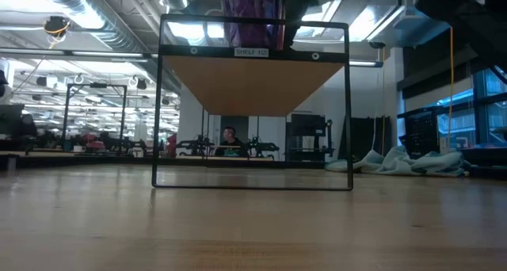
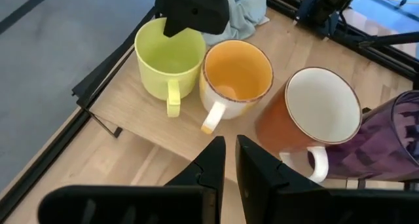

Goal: Stack small to large cups/mugs on shelf
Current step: Put the light yellow mug on the shelf

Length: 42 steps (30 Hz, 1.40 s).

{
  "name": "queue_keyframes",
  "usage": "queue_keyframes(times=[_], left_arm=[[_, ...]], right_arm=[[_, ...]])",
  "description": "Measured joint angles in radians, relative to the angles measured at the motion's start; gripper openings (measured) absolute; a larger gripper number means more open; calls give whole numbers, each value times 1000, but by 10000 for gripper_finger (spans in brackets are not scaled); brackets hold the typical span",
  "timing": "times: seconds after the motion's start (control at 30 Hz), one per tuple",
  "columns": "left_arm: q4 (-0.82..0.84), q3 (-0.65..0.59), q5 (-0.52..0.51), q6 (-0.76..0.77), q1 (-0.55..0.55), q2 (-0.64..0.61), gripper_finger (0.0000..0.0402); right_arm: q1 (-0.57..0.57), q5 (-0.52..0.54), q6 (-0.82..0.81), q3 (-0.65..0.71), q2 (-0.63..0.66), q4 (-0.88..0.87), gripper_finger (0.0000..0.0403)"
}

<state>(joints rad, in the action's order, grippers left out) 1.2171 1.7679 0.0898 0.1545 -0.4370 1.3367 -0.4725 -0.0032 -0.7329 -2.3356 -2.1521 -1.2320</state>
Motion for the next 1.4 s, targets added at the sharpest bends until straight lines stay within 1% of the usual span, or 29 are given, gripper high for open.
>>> queue_keyframes(times=[0.23, 0.43, 0.53, 0.67, 0.93, 1.23, 1.4], left_arm=[[-11, -11, -28, -9, 0, -1, 30], [-66, -133, -19, -7, 0, 0, 30], [-89, -205, -19, 3, 1, 0, 30], [-133, -261, -18, 21, 12, 1, 30], [-224, -267, -17, 27, 51, 0, 30], [-223, -267, -17, 27, 51, 0, 30], [-223, -267, -17, 22, 51, 0, 30]], right_arm=[[16, 1, 1, -20, 2, 16, 52], [18, 1, 12, -21, 5, 22, 52], [18, 21, 28, -21, 5, 11, 52], [18, 33, 31, -21, 5, 2, 52], [8, 50, 36, -14, 5, -5, 52], [5, 55, 61, 0, 1, 52, 52], [5, 55, 62, 0, 1, 49, 52]])
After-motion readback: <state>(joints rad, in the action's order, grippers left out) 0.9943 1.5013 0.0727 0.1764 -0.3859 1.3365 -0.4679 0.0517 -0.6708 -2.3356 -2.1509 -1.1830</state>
